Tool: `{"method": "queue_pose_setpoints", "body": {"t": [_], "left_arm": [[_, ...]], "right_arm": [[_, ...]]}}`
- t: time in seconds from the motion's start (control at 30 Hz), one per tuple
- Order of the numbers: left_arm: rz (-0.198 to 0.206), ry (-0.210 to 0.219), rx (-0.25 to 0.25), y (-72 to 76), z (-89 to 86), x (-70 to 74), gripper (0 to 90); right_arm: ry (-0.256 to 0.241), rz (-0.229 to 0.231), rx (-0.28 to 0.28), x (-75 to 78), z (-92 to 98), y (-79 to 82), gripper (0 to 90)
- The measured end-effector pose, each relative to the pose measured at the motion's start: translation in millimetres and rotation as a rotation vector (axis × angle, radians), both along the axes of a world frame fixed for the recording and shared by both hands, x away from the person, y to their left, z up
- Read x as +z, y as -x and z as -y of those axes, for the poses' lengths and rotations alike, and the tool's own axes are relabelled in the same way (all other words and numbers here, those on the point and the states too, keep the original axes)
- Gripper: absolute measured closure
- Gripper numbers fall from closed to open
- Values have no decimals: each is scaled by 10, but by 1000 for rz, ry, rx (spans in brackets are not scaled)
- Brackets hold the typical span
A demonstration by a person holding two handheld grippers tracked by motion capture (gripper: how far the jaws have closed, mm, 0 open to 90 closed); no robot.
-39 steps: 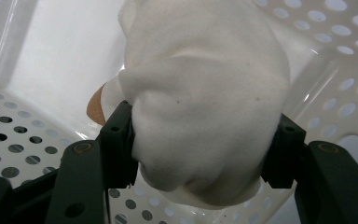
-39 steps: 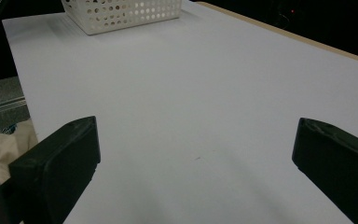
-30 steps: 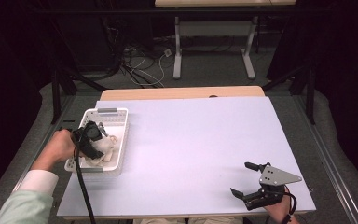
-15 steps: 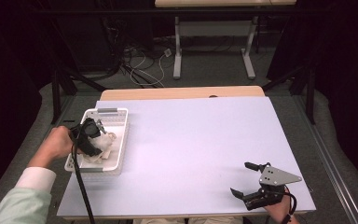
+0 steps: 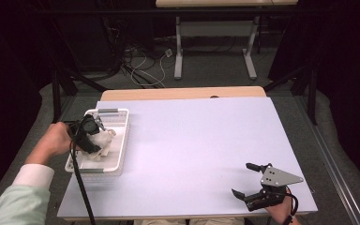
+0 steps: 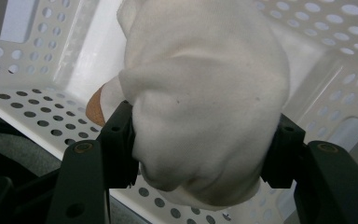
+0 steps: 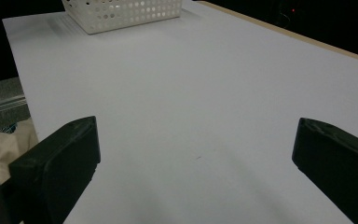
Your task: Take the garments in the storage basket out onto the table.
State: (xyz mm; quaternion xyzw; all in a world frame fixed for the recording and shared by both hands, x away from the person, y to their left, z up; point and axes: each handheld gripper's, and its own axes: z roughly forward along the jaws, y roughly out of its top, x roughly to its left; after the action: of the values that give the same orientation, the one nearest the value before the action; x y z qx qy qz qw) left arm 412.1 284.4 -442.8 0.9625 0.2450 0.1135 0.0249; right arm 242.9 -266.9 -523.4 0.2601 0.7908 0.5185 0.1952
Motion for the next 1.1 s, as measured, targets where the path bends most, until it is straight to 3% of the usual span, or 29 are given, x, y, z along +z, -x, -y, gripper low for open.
{"method": "queue_pose_setpoints", "body": {"t": [0.6, 0.7, 1.1], "left_arm": [[13, -14, -32, -50, 43, 158, 415], [16, 4, -34, -64, 40, 189, 415], [38, -17, -52, -120, 35, 321, 415]], "right_arm": [[-1, 1, 0, 1, 0, 1, 4], [2, 2, 0, -1, 0, -2, 4], [1, 1, 2, 0, 0, 0, 4]]}}
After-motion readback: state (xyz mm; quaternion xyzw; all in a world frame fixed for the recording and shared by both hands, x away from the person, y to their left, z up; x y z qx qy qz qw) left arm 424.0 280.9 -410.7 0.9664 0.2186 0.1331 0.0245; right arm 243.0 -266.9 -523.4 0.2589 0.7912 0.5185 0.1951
